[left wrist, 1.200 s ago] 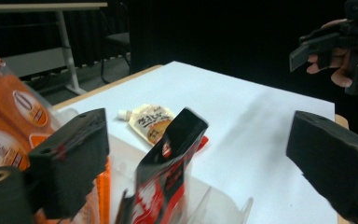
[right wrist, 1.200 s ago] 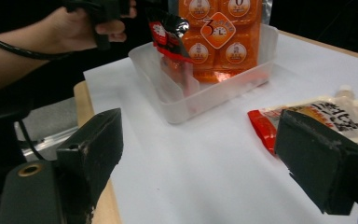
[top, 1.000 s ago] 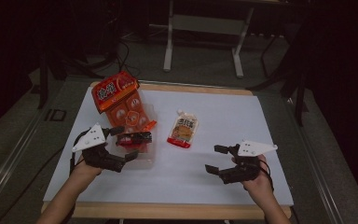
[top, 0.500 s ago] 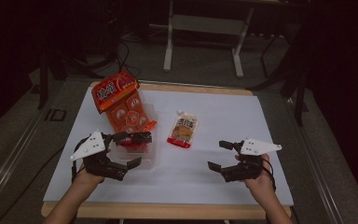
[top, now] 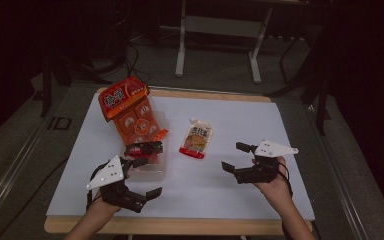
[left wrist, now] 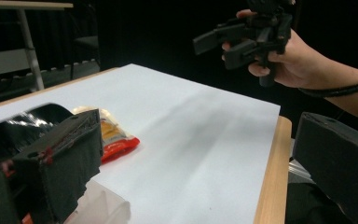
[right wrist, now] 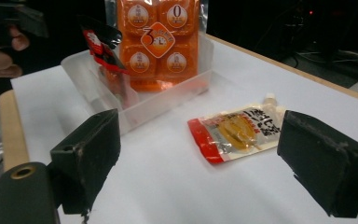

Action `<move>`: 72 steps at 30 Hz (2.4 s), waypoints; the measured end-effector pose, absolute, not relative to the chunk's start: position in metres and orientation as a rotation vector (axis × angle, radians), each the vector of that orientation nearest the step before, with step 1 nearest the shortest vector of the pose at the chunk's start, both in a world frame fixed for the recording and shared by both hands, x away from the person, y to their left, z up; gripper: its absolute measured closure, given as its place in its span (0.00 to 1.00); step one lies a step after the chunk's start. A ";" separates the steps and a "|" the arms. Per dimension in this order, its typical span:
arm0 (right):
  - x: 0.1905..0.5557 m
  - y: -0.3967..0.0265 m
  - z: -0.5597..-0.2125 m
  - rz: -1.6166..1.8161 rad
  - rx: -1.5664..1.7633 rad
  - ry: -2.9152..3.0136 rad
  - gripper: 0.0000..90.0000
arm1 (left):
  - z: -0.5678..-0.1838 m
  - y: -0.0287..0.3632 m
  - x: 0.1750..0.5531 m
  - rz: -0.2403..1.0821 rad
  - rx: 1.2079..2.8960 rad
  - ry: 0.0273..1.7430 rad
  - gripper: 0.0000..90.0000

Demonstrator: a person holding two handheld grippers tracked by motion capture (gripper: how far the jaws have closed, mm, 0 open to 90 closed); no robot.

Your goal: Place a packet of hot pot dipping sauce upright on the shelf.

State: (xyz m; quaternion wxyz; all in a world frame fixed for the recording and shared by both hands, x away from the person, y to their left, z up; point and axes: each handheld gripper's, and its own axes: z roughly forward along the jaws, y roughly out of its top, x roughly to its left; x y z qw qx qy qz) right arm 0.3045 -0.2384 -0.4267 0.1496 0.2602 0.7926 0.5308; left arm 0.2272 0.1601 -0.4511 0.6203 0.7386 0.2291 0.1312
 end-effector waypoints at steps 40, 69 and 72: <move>0.420 -0.188 -0.468 1.379 0.849 2.277 0.33 | -0.488 0.147 0.212 0.301 1.748 0.538 0.02; 0.494 -0.178 -0.516 1.160 1.099 2.344 0.54 | -0.488 0.166 0.192 0.337 1.759 0.596 0.02; 0.499 -0.174 -0.522 1.134 1.107 2.348 0.53 | -0.489 0.168 0.191 0.338 1.758 0.603 0.02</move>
